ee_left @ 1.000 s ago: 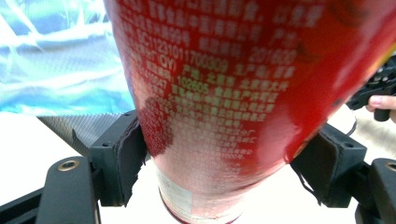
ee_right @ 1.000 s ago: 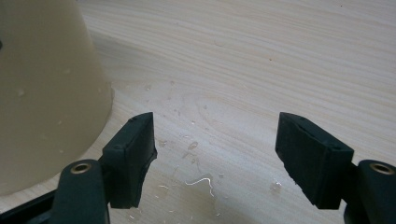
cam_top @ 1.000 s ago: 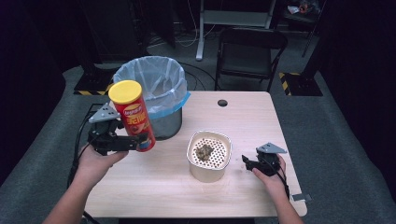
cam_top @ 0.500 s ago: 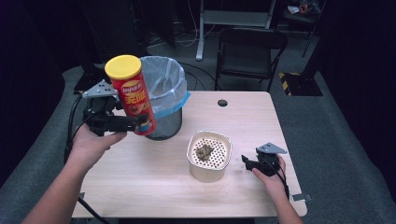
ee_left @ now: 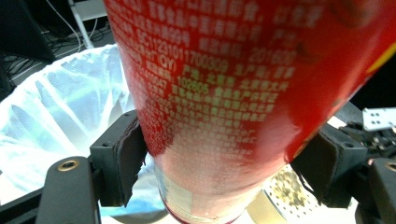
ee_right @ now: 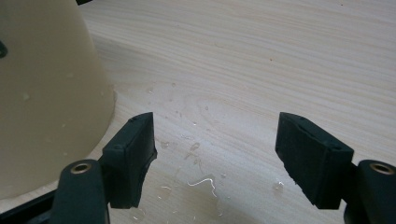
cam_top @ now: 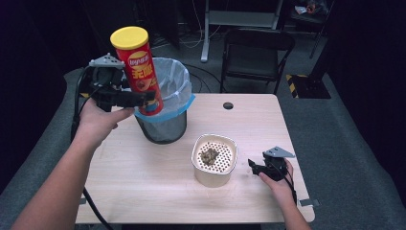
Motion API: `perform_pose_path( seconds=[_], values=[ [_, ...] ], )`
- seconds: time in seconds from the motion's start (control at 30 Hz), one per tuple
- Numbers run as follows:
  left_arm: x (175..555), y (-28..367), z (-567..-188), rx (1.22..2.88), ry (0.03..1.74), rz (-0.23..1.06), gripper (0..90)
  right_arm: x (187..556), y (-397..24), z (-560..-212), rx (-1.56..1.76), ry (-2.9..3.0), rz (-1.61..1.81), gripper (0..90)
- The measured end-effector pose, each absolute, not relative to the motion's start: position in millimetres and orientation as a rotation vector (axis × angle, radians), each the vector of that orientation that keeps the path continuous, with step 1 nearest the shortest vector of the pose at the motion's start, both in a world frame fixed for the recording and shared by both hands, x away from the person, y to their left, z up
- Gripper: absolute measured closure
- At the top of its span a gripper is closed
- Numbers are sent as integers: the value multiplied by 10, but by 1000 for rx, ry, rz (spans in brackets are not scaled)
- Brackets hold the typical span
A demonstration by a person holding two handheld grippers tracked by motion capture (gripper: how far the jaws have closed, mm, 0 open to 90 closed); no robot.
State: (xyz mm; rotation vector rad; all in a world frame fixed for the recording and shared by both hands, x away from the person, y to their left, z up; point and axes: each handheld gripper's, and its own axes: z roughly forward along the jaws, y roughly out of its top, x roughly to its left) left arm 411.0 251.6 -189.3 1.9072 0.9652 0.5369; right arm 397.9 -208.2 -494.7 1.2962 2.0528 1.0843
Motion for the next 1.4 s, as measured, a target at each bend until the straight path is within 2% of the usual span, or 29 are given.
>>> perform_pose_path(
  seconds=[0.5, 0.87, 1.4],
  values=[
    [4691, 2494, -1944, 1812, 1069, 587, 235, 3978, -2080, -4944, 1284, 2059, 1090, 281],
    [5101, 2465, -2175, 1769, 1182, 630, 234, 3974, -2062, -4944, 1285, 2066, 1101, 282],
    [5436, 2500, -2568, 1854, 1335, 570, 232, 3987, -2044, -4972, 1267, 2089, 1092, 282]
  ],
)
